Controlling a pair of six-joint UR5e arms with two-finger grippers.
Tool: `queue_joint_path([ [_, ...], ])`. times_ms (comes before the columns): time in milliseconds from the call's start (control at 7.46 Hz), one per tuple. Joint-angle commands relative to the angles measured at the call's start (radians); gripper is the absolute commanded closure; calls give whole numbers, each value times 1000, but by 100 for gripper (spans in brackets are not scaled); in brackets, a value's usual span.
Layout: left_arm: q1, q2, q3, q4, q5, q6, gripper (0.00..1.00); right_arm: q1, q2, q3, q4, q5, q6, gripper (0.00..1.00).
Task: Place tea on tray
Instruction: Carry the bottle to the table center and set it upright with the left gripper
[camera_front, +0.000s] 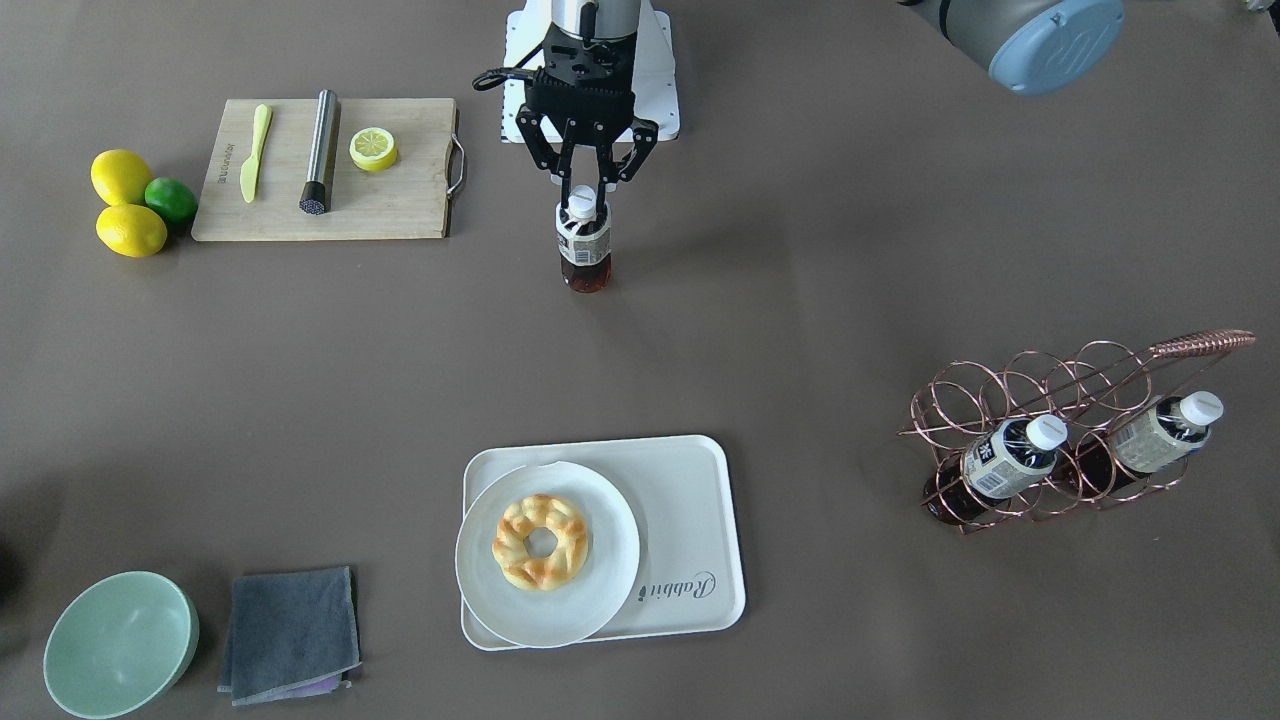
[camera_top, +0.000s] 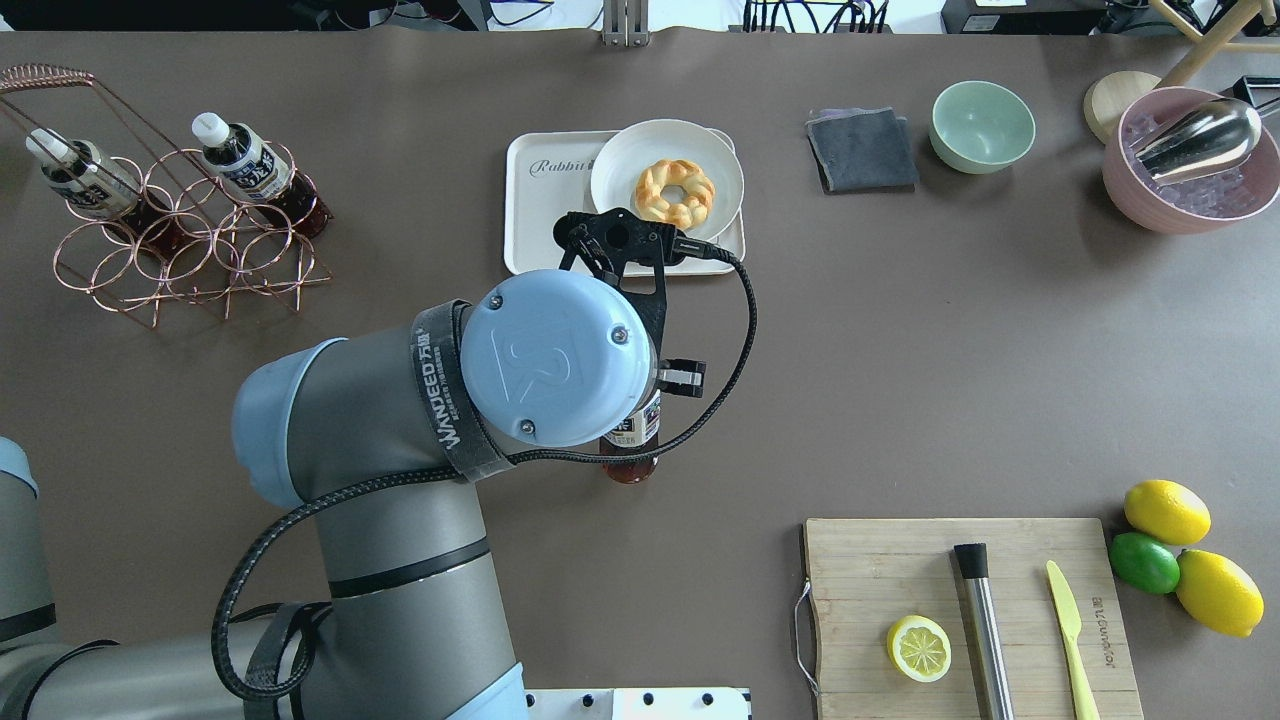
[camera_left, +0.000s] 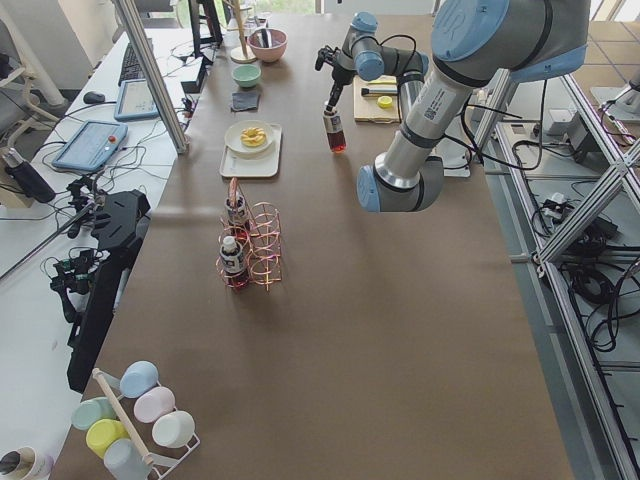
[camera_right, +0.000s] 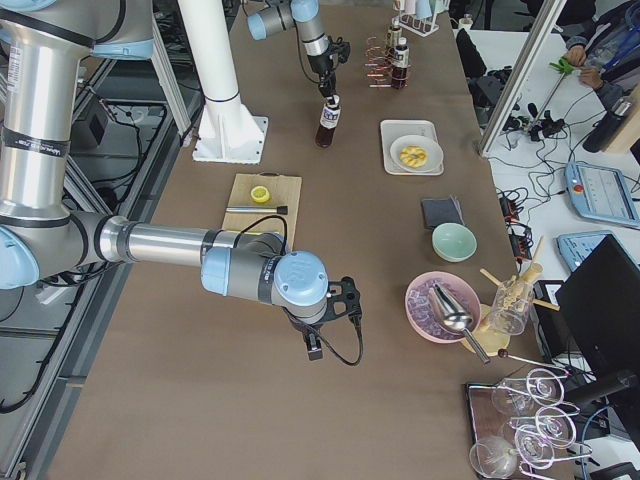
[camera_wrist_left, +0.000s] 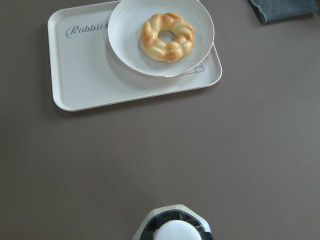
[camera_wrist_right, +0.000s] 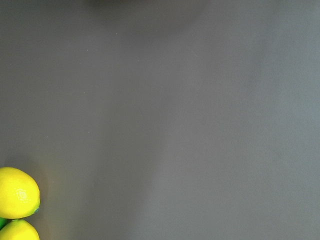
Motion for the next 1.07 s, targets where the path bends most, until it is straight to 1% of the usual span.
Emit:
queue_joint_path([
  [0,1,11,6,-10,3,0,100,0,0,-4,0,-1,0,0],
  [134,2,9,9,-12,17,-2,100,-2,0,-4,0,-1,0,0],
  [268,2,11,9,-12,17,-2,87,-2,0,-4,0,-3,0,0],
  [402,2,9,7,-12,22,-3,51,0,0,-4,0,-3,0,0],
  [536,2,11,7,-12,22,-3,27,0,0,-4,0,-3,0,0],
  [670,1,11,7,-10,23,-3,17,0,0,-4,0,-1,0,0],
  [939,-1,9,-22,-6,23,-5,10,-2,24,16,0,5,12,0],
])
